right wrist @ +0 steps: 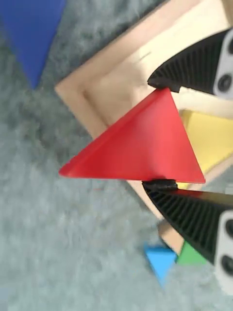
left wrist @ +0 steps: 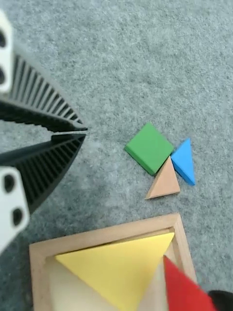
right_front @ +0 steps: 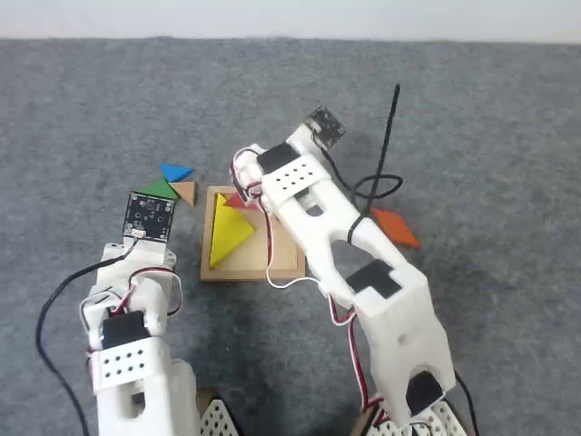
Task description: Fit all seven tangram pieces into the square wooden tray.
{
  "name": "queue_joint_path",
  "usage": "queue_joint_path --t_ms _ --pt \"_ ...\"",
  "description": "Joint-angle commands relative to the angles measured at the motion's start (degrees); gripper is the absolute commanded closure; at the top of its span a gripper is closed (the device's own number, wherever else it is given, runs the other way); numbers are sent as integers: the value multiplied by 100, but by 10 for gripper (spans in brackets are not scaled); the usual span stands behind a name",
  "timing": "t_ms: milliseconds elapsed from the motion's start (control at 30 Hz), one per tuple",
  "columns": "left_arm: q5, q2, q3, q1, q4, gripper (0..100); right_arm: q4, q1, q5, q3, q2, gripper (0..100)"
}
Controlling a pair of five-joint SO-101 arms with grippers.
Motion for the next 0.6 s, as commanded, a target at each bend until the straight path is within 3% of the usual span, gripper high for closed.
queue_joint_path --t_ms 0,233,433,567 --pt "-9 -123 -75 -26 -88 987 -127 -92 -97 -264 -13 794" --pt "-9 -123 -75 -18 -88 987 -92 -268 176 -431 57 790" --pt "-9 -123 -75 -18 -88 987 -101 -312 484 -431 40 630" --pt "-9 -123 -66 -18 -88 987 -66 -312 721 -492 -31 601"
